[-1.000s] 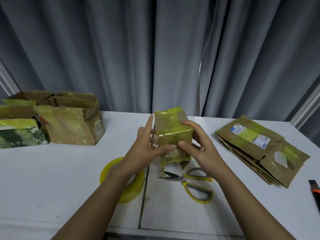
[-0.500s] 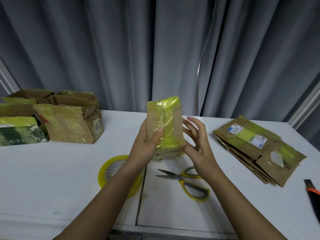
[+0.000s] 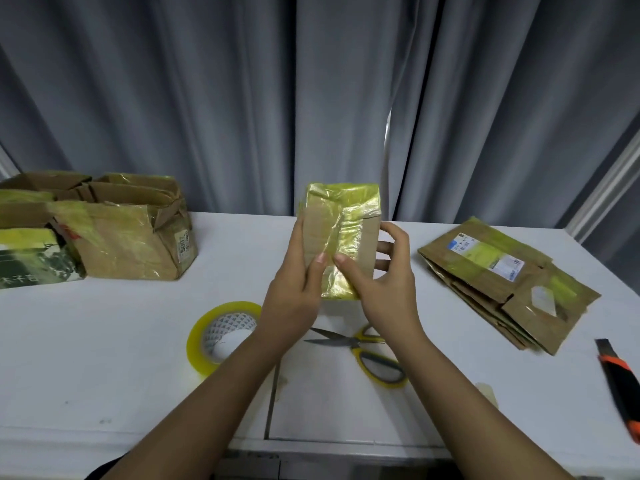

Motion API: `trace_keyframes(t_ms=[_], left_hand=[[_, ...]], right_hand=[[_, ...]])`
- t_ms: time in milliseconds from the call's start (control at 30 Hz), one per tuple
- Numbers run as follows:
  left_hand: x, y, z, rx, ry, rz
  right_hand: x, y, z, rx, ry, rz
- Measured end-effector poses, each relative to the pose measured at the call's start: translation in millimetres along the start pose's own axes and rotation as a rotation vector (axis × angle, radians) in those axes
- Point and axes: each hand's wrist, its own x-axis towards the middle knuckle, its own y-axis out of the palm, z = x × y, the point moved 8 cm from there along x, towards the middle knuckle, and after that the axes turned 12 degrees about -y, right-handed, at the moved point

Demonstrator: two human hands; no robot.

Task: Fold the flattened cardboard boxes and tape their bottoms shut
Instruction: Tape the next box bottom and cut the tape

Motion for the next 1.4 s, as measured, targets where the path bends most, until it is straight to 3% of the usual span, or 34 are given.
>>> trace_keyframes(t_ms=[233, 400, 533, 633, 733, 833, 933, 1000, 1167, 1267, 1400], left_hand=[[-4.0, 6.9, -2.2, 0.055, 0.029, 0.143], [-7.2, 11.4, 3.9, 0.172, 0.085, 0.247], [-9.1, 12.2, 5.1, 0.232, 0.186, 0.292], [-4.2, 9.3, 10.9, 0.171, 0.191, 0.259], [2.9, 2.8, 29.4, 0.024, -0.055, 0.173], [3.4, 3.3, 49.6, -0.324, -0.484, 0.299], [7.6, 3.2, 41.3, -0.784, -0.557, 0.429], [11.4, -0.6, 40.8, -0.915, -0.561, 0.375], [22.1, -31.0, 63.0, -0.549, -0.526, -0.079], [26.4, -41.9, 54.1, -0.465, -0.393, -0.132], [31.3, -44.4, 52.0, -0.264, -0.29, -0.096]], right_hand=[[11.3, -20.5, -11.9, -0.125, 0.089, -0.024], [21.7, -26.0, 15.6, -0.328, -0.205, 0.171], [20.1, -28.7, 6.9, -0.026, -0.154, 0.135], [17.5, -29.9, 16.7, -0.069, -0.273, 0.069], [10.2, -26.9, 35.7, -0.227, -0.57, 0.025], [3.7, -22.6, 44.4, -0.265, -0.69, 0.013], [5.7, -28.2, 47.2, -0.303, -0.723, -0.039], [6.7, -28.3, 40.6, -0.339, -0.679, -0.033], [2.2, -10.0, 3.7, -0.198, -0.263, 0.184], [-2.2, -3.7, -10.7, 0.064, -0.049, 0.187], [-6.5, 6.1, -32.3, 0.154, 0.096, 0.093]])
